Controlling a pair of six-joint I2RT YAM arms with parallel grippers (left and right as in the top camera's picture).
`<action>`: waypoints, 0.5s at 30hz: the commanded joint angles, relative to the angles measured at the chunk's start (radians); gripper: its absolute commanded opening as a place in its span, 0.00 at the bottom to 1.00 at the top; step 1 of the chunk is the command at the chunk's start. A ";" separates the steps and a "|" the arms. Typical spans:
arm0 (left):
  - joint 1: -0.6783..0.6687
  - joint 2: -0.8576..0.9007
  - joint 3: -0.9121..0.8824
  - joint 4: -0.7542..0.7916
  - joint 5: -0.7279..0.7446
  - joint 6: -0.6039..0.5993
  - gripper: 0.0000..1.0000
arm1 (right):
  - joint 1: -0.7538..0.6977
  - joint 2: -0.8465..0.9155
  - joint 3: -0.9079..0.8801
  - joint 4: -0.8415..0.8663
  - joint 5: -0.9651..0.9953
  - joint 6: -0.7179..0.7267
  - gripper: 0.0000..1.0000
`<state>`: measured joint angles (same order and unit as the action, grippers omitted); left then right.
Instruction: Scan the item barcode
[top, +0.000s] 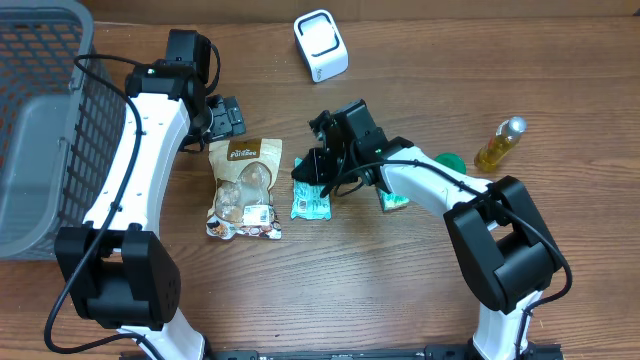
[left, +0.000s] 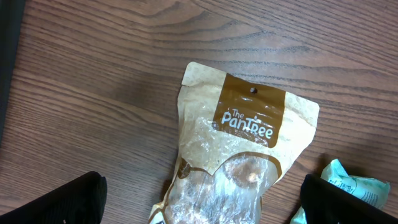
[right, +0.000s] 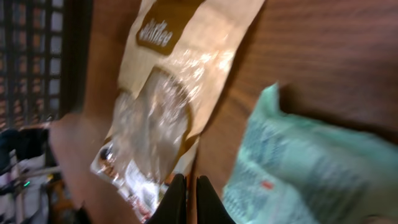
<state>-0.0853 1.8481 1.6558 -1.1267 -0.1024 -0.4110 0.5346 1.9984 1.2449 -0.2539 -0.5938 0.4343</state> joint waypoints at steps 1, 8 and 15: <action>-0.009 -0.014 0.013 0.002 -0.009 0.015 0.99 | -0.009 -0.007 0.018 0.005 0.148 -0.016 0.04; -0.009 -0.013 0.013 0.002 -0.009 0.015 0.99 | -0.009 0.101 0.018 0.010 0.198 -0.017 0.04; -0.009 -0.014 0.013 0.002 -0.009 0.015 0.99 | -0.009 0.137 0.032 0.010 0.207 -0.017 0.05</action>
<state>-0.0853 1.8481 1.6558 -1.1263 -0.1024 -0.4110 0.5289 2.0937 1.2713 -0.2337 -0.4477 0.4255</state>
